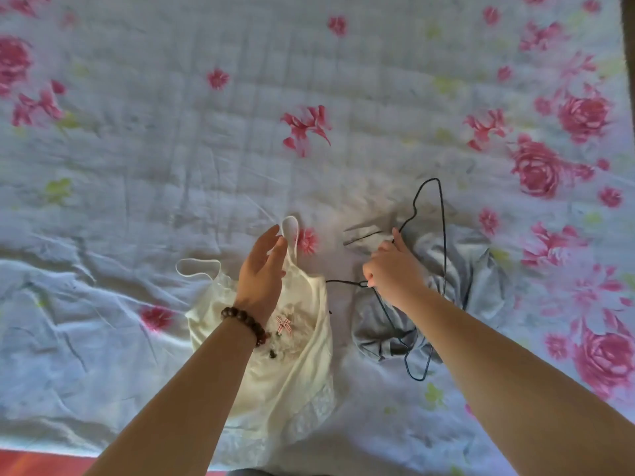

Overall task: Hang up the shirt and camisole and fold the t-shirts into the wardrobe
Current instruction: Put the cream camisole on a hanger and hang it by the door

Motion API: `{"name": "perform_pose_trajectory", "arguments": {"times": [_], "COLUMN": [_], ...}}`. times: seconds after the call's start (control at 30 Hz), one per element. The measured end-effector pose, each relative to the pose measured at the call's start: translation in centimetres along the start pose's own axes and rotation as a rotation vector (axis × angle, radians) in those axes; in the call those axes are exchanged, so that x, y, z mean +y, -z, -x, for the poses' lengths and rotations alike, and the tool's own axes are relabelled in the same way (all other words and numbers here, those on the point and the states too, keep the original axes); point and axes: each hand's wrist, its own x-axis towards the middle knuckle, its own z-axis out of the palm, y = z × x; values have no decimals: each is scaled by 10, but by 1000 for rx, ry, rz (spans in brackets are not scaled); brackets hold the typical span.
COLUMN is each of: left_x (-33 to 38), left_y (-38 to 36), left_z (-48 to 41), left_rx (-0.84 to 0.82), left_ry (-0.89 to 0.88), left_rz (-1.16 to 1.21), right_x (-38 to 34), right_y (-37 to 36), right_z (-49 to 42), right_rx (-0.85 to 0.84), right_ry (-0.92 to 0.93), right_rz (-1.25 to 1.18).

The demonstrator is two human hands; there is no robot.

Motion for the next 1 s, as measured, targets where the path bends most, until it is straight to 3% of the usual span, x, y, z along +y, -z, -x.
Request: {"name": "perform_pose_trajectory", "arguments": {"times": [0.1, 0.23, 0.53, 0.73, 1.0], "left_x": [21, 49, 111, 125, 117], "left_y": [1, 7, 43, 95, 170], "left_z": [15, 35, 103, 129, 119], "left_rx": [-6, 0, 72, 171, 222], "left_ry": [-38, -91, -214, -251, -222], "left_rz": [21, 41, 87, 123, 163], "right_x": [16, 32, 5, -44, -113], "right_y": [19, 53, 156, 206, 235], "right_z": [25, 59, 114, 122, 99], "right_rx": [90, 220, 588, 604, 564], "right_ry": [-114, -269, -294, -198, -140], "right_rz": [-44, -306, -1044, -1236, -1227]}}
